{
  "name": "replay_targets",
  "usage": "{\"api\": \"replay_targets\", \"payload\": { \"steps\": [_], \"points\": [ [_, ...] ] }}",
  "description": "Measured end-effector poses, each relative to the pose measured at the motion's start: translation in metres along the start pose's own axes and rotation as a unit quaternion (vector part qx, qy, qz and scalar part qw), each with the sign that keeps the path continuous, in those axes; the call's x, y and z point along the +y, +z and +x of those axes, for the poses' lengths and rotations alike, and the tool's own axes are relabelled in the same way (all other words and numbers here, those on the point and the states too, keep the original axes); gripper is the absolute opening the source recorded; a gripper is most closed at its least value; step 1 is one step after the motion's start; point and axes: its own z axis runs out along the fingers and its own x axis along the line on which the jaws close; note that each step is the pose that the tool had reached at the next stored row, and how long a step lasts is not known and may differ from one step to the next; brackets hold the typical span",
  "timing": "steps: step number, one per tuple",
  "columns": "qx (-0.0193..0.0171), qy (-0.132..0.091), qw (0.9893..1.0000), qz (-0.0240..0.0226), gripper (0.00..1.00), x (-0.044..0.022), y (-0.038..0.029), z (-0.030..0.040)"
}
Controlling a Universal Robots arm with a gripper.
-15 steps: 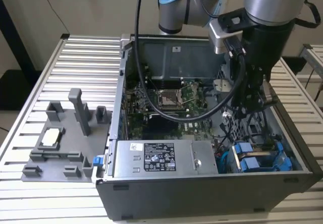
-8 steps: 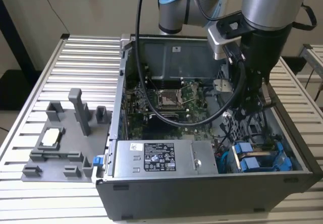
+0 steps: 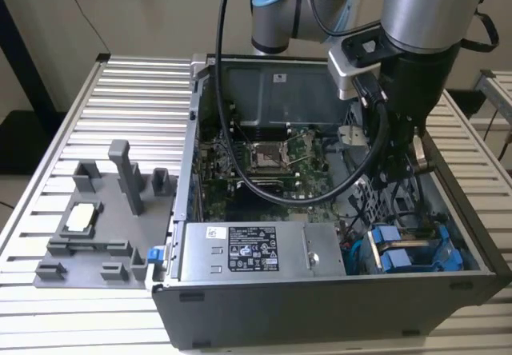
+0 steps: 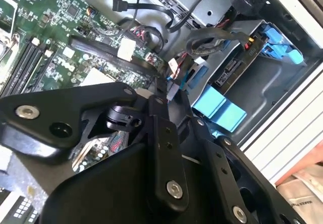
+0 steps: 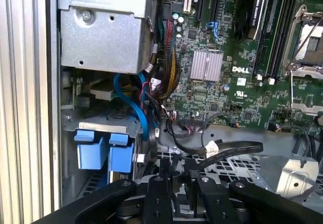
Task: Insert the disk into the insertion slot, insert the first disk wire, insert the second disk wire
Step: 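Insert the second disk wire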
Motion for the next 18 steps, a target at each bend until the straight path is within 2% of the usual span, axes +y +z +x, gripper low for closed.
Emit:
{"api": "replay_targets", "payload": {
  "steps": [1,5,6,11,13,18],
  "points": [
    [0.0,0.0,1.0,0.0,0.26,0.0,0.0001,0.0],
    [0.0,0.0,1.0,0.0,0.24,0.0001,0.0001,0.0],
    [-0.0001,0.0,1.0,0.0,0.17,0.0002,0.0002,0.0003],
    [0.0001,0.0,1.0,-0.0002,0.17,0.0006,0.0001,0.0044],
    [-0.0001,0.0,1.0,-0.0014,0.16,0.0009,0.0001,0.0082],
    [-0.0004,0.0,1.0,-0.0048,0.16,0.0019,0.0005,0.0249]
  ]
}}
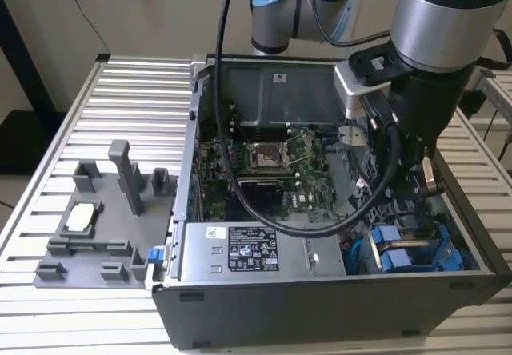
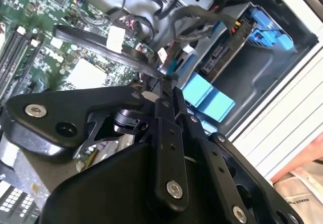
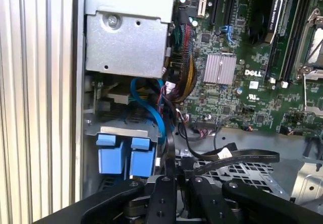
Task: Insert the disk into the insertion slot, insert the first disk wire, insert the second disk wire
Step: 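Insert the second disk wire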
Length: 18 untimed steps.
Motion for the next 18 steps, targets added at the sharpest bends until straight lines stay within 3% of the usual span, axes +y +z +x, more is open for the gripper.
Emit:
{"api": "replay_targets", "payload": {
  "steps": [5,8,13,17,18],
  "points": [
    [0.0,0.0,1.0,-0.0001,0.16,-0.0034,0.0044,0.013],
    [0.0,0.0,1.0,-0.0002,0.16,-0.0105,0.008,0.0189],
    [-0.0003,0.0,1.0,-0.0025,0.16,-0.0318,0.0125,0.0231],
    [-0.0003,0.0,1.0,-0.003,0.16,-0.0332,0.0128,0.0233],
    [-0.0005,0.0,1.0,-0.0051,0.16,-0.0337,0.0128,0.0234]
  ]
}}
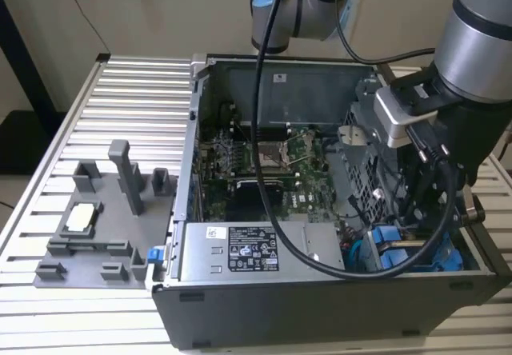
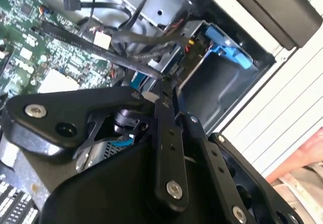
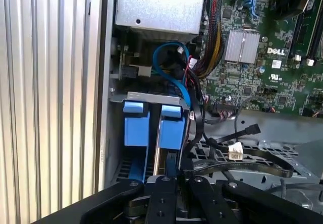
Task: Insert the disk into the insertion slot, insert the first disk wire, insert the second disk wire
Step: 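Insert the second disk wire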
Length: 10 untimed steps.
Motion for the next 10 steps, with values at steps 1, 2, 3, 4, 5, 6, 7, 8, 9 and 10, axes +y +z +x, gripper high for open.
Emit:
{"api": "replay_targets", "payload": {
  "steps": [1,2,3,4,5,6,7,8,9,10],
  "points": [
    [-0.001,0.0,1.0,-0.0086,0.16,-0.0015,0.0002,0.0002],
    [-0.0019,0.001,0.9998,-0.0175,0.16,-0.003,0.0005,0.0003],
    [-0.0029,0.001,0.9996,-0.0268,0.16,-0.0049,0.0008,0.0005],
    [-0.0035,0.001,0.9995,-0.0319,0.16,-0.0077,0.0012,0.0008],
    [-0.0042,0.001,0.9994,-0.0333,0.16,-0.0108,0.0018,0.0013],
    [-0.0051,0.001,0.9994,-0.0351,0.16,-0.0138,0.0024,0.0017],
    [-0.0057,0.001,0.9992,-0.0385,0.16,-0.0158,0.0029,0.0021],
    [-0.0064,0.002,0.9991,-0.0429,0.16,-0.0163,0.0035,0.0022],
    [-0.0065,0.003,0.9989,-0.0467,0.16,-0.0163,0.0037,0.0022],
    [-0.0066,0.006,0.9987,-0.0502,0.16,-0.0162,0.0042,0.0022]
  ]
}}
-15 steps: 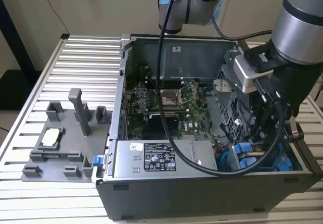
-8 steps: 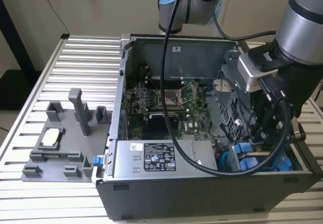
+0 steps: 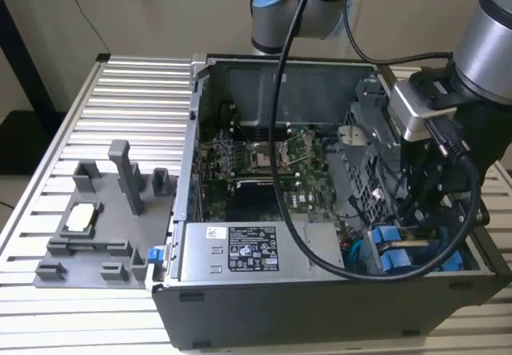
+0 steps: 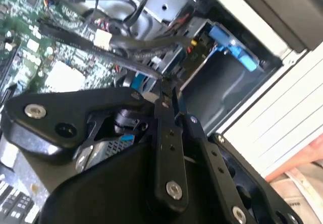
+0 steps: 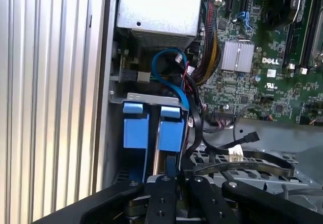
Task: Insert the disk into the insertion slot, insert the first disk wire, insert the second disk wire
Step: 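Insert the second disk wire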
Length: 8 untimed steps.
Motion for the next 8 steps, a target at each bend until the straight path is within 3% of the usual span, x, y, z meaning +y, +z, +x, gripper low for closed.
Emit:
{"api": "replay_targets", "payload": {
  "steps": [4,8],
  "points": [
    [-0.0003,0.005,1.0,-0.0061,0.16,-0.002,0.0014,0.0004],
    [-0.0015,0.005,0.9998,-0.0193,0.16,-0.008,0.002,0.0011]
  ]
}}
